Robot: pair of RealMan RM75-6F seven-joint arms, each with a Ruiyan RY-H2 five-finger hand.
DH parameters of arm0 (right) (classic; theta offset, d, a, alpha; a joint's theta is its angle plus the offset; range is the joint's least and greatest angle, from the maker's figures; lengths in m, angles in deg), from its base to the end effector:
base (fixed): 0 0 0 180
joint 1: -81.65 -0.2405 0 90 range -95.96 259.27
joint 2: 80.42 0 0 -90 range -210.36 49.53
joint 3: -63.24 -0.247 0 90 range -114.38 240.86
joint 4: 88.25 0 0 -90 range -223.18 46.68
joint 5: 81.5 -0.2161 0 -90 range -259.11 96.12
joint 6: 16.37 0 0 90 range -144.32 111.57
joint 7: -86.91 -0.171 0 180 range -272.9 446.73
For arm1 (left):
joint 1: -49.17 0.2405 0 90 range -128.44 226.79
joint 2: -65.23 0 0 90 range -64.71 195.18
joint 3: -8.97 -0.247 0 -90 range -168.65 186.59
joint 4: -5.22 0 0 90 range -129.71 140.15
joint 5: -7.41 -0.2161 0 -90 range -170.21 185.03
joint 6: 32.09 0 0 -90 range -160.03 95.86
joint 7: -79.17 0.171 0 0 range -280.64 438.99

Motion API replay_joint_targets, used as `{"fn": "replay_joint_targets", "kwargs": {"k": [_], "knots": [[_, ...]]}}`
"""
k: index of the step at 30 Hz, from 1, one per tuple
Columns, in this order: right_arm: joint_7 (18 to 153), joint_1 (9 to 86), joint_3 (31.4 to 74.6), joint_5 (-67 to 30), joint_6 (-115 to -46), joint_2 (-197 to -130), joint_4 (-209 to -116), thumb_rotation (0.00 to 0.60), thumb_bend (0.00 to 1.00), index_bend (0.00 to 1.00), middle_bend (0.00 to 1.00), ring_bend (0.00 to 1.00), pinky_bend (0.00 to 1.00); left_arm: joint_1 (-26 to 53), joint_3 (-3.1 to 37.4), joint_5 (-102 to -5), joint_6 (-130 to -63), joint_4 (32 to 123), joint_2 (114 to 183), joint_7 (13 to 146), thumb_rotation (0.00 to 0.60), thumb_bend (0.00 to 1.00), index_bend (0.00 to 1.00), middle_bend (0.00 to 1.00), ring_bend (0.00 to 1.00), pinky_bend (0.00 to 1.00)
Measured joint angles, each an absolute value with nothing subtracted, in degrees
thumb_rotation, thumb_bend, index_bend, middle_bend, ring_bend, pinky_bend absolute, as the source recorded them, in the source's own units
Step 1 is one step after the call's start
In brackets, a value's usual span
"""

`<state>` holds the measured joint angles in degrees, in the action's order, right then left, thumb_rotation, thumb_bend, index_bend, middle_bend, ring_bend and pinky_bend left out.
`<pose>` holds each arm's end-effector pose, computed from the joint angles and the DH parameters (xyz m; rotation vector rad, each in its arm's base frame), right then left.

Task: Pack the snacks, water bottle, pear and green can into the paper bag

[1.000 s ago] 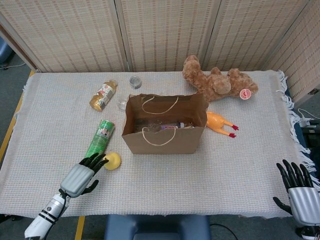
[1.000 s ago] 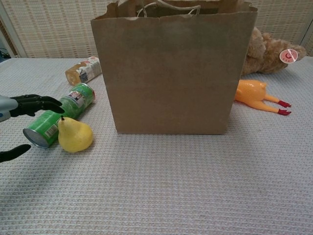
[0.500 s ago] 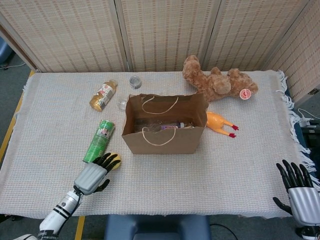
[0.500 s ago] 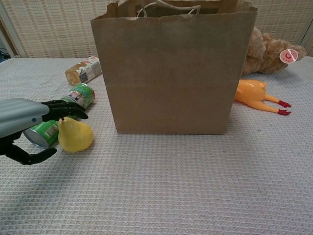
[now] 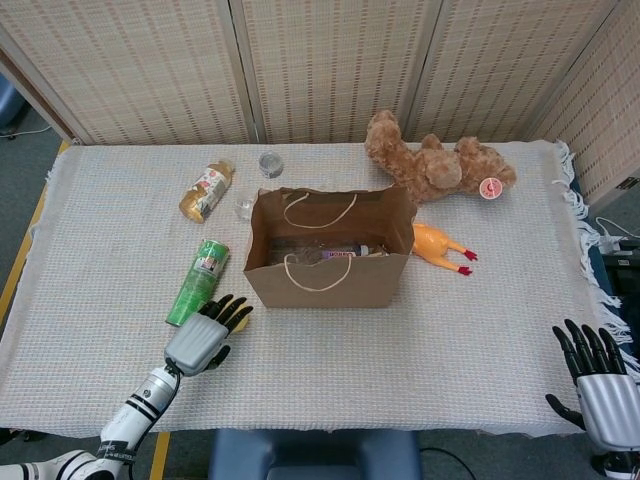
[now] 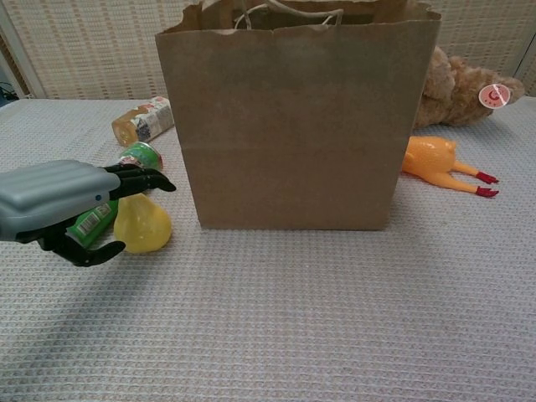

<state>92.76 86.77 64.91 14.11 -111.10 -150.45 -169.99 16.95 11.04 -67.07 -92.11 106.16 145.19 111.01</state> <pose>-0.3280 -0.1349 0.1344 1.4447 -0.7483 0.7849 -0.1526 0.2777 -0.0133 -2.0277 -0.7764 -0.8136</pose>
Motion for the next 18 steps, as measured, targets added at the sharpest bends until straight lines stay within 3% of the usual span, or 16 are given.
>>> {"fn": "replay_joint_targets", "kwargs": {"k": [8, 18], "knots": [[92.66, 86.75, 65.02, 14.30, -111.14, -150.37, -169.92, 0.600, 0.00, 0.04, 0.00, 0.00, 0.00, 17.19, 12.02, -68.36, -95.23, 108.33, 143.29, 111.81, 0.600, 0.45, 0.06, 0.00, 0.00, 0.18], [93.10, 86.76, 64.98, 14.27, -111.18, -150.45, -170.07, 0.600, 0.00, 0.04, 0.00, 0.00, 0.00, 16.18, 11.11, -66.00, -92.56, 107.61, 143.73, 113.21, 0.600, 0.45, 0.09, 0.00, 0.00, 0.20]]}}
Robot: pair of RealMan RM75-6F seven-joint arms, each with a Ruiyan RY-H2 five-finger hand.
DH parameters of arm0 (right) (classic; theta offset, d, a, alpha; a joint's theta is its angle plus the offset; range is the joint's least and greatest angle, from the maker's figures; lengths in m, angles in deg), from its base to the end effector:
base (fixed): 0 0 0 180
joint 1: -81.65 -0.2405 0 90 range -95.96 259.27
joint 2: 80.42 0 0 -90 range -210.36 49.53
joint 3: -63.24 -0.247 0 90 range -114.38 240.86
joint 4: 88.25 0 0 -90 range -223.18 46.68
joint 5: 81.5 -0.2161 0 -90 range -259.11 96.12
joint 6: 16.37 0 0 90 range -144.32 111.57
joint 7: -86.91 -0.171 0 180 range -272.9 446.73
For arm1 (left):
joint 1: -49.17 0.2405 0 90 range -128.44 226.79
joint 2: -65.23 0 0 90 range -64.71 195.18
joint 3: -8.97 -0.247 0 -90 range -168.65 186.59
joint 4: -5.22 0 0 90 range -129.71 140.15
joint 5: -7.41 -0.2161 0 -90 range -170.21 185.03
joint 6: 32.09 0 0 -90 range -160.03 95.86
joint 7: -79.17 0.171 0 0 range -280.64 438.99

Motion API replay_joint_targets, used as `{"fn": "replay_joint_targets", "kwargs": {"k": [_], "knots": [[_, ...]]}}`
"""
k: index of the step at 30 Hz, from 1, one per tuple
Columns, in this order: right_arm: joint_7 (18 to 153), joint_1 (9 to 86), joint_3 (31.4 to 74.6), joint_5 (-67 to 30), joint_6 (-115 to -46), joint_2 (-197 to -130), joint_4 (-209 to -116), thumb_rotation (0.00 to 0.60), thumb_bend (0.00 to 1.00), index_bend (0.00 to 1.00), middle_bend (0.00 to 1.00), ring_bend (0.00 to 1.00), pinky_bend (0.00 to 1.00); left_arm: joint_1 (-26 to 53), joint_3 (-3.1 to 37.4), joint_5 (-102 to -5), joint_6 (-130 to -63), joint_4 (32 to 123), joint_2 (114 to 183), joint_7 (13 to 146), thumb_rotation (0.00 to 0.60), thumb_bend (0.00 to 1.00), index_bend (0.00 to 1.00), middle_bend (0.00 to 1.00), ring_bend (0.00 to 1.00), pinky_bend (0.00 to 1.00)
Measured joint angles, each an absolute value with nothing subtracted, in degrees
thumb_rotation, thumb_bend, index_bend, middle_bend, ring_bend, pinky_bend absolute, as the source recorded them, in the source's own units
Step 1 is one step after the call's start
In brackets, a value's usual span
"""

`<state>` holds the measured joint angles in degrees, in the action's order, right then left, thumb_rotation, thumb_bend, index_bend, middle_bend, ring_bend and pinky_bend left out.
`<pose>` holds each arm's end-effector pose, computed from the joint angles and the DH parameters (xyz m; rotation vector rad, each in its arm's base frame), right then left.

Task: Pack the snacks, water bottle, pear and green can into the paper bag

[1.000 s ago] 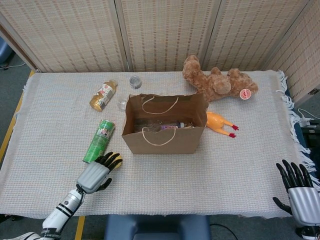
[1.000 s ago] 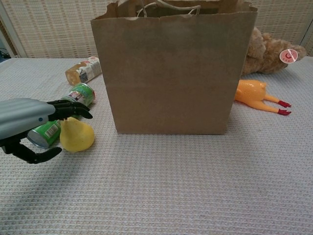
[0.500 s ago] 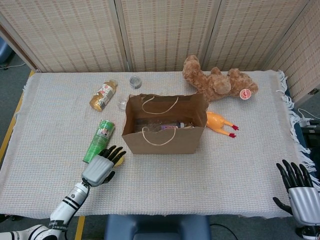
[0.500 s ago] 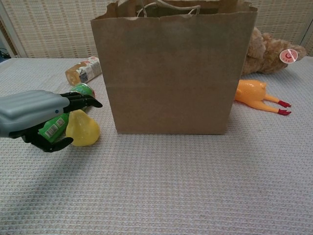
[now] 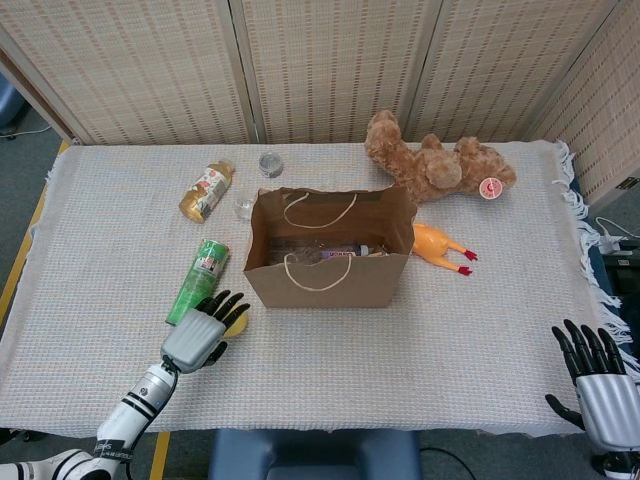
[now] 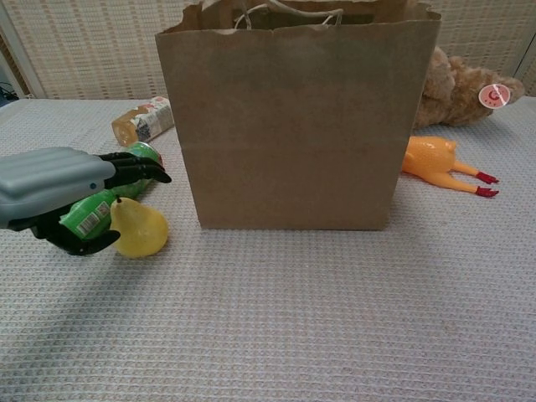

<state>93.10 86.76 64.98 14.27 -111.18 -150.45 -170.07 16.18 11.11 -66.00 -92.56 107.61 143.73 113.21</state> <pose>-0.3273 -0.1347 0.1341 1.4482 -0.7436 0.7836 -0.1501 0.2808 -0.0058 -2.0265 -0.7369 -0.7944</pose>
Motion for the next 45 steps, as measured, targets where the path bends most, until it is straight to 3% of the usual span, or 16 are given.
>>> {"fn": "replay_joint_targets", "kwargs": {"k": [12, 24, 30, 37, 45], "knots": [[93.36, 86.76, 64.88, 13.94, -110.98, -150.46, -170.28, 0.600, 0.00, 0.04, 0.00, 0.00, 0.00, 13.43, 11.58, -62.36, -89.15, 103.82, 146.70, 114.79, 0.600, 0.45, 0.10, 0.00, 0.00, 0.22], [93.34, 86.69, 64.85, 13.90, -110.89, -150.43, -170.31, 0.600, 0.00, 0.04, 0.00, 0.00, 0.00, 12.43, 10.62, -61.24, -88.02, 100.10, 149.32, 115.67, 0.600, 0.45, 0.23, 0.11, 0.09, 0.33], [93.27, 86.71, 64.88, 13.86, -110.86, -150.42, -170.33, 0.600, 0.00, 0.04, 0.00, 0.00, 0.00, 12.04, 9.65, -60.25, -87.54, 98.73, 150.09, 116.80, 0.600, 0.45, 0.29, 0.22, 0.21, 0.43], [93.17, 86.73, 64.91, 13.94, -110.94, -150.39, -170.33, 0.600, 0.00, 0.04, 0.00, 0.00, 0.00, 12.68, 8.62, -60.71, -89.09, 98.83, 149.90, 117.38, 0.600, 0.56, 0.60, 0.59, 0.55, 0.71], [92.61, 86.84, 65.01, 14.06, -111.15, -150.36, -170.08, 0.600, 0.00, 0.04, 0.00, 0.00, 0.00, 14.70, 8.00, -62.04, -93.73, 103.85, 146.18, 117.64, 0.600, 0.58, 0.64, 0.64, 0.58, 0.73]]}}
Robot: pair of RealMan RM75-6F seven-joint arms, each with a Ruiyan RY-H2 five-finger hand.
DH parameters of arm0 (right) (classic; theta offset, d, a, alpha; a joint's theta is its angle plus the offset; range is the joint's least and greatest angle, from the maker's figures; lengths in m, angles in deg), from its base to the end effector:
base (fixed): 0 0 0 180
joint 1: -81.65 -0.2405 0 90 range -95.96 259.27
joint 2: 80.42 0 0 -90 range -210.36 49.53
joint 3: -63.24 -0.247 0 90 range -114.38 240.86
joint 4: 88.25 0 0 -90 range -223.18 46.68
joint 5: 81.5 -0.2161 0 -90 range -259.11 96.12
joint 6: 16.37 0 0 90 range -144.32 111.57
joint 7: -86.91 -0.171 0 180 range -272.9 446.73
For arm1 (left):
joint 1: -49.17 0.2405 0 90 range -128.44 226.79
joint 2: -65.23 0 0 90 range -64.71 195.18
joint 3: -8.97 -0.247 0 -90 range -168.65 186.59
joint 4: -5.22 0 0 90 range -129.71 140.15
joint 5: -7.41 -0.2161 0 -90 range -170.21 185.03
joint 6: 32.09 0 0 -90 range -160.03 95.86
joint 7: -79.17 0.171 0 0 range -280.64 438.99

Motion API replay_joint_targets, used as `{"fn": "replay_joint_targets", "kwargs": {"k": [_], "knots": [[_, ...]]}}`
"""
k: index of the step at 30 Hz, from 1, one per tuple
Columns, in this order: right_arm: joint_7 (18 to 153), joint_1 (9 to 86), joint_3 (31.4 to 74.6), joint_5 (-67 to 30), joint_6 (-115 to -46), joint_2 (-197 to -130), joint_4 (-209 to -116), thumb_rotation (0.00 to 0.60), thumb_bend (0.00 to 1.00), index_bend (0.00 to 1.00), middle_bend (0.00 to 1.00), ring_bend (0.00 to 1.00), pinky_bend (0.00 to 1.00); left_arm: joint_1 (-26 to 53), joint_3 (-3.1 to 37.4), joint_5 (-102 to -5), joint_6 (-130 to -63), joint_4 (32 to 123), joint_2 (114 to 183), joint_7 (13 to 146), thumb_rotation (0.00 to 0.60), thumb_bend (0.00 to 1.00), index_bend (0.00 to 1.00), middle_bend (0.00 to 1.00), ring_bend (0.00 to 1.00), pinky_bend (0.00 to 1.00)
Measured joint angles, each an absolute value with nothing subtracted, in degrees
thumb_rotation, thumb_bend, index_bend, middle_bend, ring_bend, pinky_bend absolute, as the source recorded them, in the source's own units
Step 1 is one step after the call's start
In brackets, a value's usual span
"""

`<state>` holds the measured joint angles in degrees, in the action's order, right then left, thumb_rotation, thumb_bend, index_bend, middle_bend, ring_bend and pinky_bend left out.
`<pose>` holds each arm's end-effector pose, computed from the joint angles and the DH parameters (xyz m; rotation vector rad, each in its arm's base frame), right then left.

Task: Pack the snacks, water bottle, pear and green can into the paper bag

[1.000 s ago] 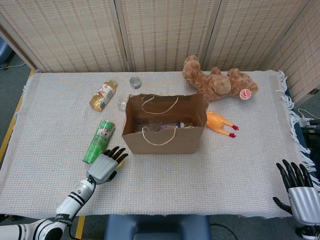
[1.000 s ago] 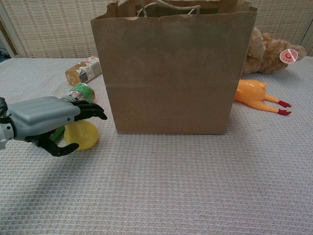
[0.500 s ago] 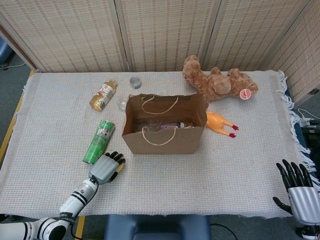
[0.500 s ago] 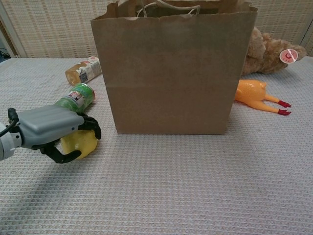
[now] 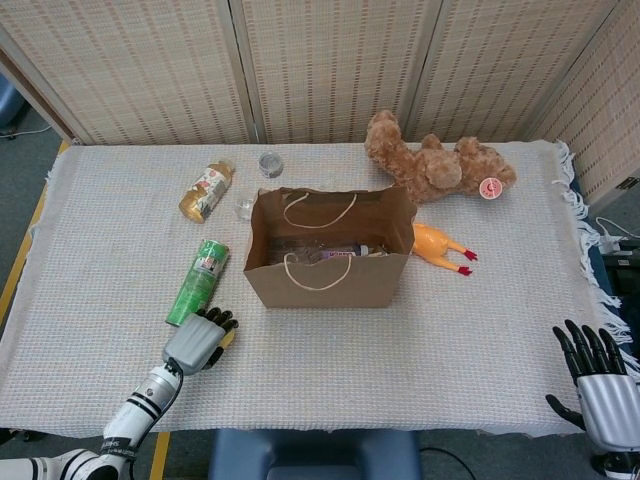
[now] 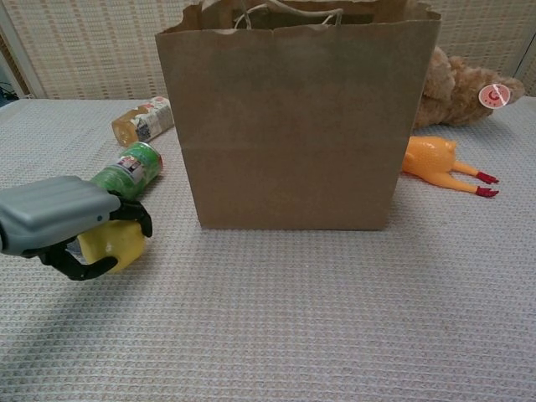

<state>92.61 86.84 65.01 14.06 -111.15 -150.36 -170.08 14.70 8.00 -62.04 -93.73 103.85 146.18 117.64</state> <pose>-0.3282 -0.1341 0.1347 1.4433 -0.7521 0.7852 -0.1699 0.2813 -0.0199 -2.0383 -0.6884 -0.6707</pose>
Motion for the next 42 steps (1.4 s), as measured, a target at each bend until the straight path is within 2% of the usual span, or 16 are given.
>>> {"fn": "replay_joint_targets", "kwargs": {"k": [10, 14, 19, 26, 30, 34, 42], "knots": [[92.97, 87.00, 65.04, 14.21, -111.48, -150.52, -169.81, 0.600, 0.00, 0.04, 0.00, 0.00, 0.00, 17.69, 9.61, -64.85, -101.41, 114.35, 133.14, 116.06, 0.600, 0.58, 0.65, 0.65, 0.59, 0.73], [93.53, 86.97, 64.97, 14.25, -111.49, -150.61, -169.99, 0.600, 0.00, 0.04, 0.00, 0.00, 0.00, 17.94, 13.15, -65.39, -103.94, 118.58, 127.80, 113.77, 0.600, 0.58, 0.65, 0.65, 0.59, 0.73], [94.02, 86.88, 64.87, 14.22, -111.37, -150.66, -170.22, 0.600, 0.00, 0.04, 0.00, 0.00, 0.00, 16.21, 19.09, -63.50, -104.90, 120.18, 126.39, 111.85, 0.600, 0.58, 0.65, 0.64, 0.59, 0.73], [94.01, 86.79, 64.77, 14.09, -111.24, -150.72, -170.24, 0.600, 0.00, 0.04, 0.00, 0.00, 0.00, 9.84, 28.89, -55.28, -105.29, 120.68, 129.14, 111.40, 0.600, 0.58, 0.65, 0.64, 0.59, 0.73], [93.90, 86.72, 64.69, 13.84, -111.02, -150.67, -170.30, 0.600, 0.00, 0.04, 0.00, 0.00, 0.00, 4.42, 32.82, -50.65, -104.44, 121.75, 131.83, 112.83, 0.600, 0.58, 0.64, 0.64, 0.59, 0.73], [93.59, 86.63, 64.63, 13.60, -110.77, -150.61, -170.34, 0.600, 0.00, 0.04, 0.00, 0.00, 0.00, -0.47, 33.81, -48.75, -103.42, 122.76, 135.26, 117.02, 0.600, 0.58, 0.64, 0.64, 0.59, 0.73], [92.62, 86.52, 64.73, 13.63, -110.59, -150.39, -170.23, 0.600, 0.00, 0.04, 0.00, 0.00, 0.00, -8.67, 32.53, -47.17, -102.29, 121.91, 145.30, 123.85, 0.600, 0.58, 0.64, 0.64, 0.59, 0.73]]}}
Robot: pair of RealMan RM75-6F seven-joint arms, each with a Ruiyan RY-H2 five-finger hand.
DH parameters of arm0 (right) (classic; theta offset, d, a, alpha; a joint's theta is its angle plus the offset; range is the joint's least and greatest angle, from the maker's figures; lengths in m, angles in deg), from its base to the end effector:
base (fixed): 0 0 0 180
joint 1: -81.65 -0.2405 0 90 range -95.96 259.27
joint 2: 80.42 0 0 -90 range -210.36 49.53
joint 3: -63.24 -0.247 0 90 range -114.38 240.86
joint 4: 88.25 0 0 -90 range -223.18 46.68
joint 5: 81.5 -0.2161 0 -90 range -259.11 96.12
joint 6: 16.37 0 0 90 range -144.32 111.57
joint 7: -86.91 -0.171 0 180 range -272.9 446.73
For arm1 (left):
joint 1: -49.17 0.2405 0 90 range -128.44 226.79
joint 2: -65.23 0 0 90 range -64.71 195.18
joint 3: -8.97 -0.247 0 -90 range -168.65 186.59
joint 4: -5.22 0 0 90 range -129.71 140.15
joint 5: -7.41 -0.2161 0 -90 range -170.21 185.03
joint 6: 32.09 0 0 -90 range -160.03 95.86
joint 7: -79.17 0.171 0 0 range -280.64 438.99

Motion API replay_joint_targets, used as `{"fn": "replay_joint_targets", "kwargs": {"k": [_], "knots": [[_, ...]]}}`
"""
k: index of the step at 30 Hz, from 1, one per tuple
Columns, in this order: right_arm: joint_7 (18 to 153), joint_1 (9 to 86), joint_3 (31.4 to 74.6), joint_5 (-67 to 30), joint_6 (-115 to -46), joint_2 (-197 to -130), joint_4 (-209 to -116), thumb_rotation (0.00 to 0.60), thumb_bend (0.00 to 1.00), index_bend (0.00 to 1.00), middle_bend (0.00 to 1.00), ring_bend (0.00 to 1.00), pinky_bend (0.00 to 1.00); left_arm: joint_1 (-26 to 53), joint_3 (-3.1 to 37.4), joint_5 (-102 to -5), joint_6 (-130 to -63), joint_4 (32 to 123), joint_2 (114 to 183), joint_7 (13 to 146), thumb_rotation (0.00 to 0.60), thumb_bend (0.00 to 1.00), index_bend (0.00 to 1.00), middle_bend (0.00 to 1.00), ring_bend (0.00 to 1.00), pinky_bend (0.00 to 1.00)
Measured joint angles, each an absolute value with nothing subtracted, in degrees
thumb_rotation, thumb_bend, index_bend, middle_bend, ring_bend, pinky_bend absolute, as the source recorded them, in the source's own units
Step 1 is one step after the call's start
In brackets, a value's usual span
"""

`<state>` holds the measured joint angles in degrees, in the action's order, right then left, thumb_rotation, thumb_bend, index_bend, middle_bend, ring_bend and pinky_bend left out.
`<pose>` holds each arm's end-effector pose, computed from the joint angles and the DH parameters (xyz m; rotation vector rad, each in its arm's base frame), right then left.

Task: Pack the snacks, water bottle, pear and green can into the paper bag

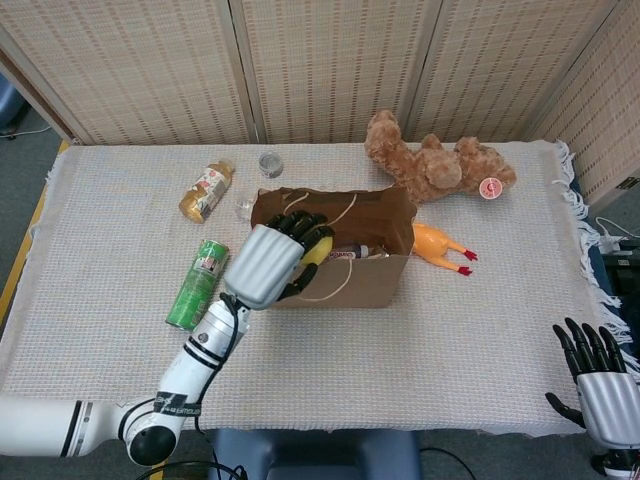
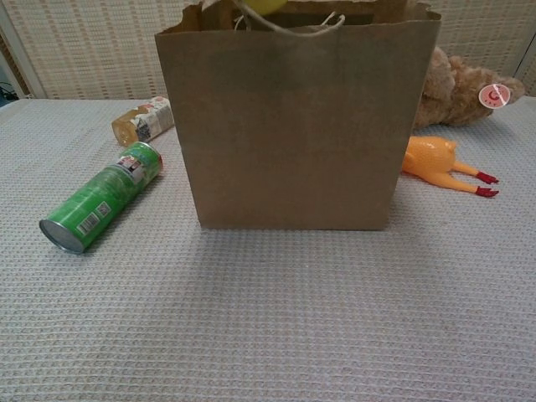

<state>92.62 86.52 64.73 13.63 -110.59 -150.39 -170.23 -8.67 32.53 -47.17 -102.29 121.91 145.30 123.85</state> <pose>-0.3286 -0.1371 0.1342 1.4411 -0.7563 0.7835 0.0708 0.3285 0.0690 -1.8272 -0.5750 -1.3493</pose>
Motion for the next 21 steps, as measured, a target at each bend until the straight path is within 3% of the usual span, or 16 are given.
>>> {"fn": "replay_joint_targets", "kwargs": {"k": [9, 21], "knots": [[92.05, 86.45, 64.77, 13.48, -110.40, -150.24, -170.22, 0.600, 0.00, 0.04, 0.00, 0.00, 0.00, -14.68, 32.15, -45.63, -101.32, 114.25, 152.81, 125.43, 0.600, 0.58, 0.63, 0.63, 0.58, 0.72], [92.78, 86.47, 64.66, 13.17, -110.29, -150.23, -170.67, 0.600, 0.00, 0.04, 0.00, 0.00, 0.00, -18.10, 34.27, -47.03, -101.20, 108.44, 154.28, 123.39, 0.600, 0.58, 0.62, 0.63, 0.58, 0.71]]}}
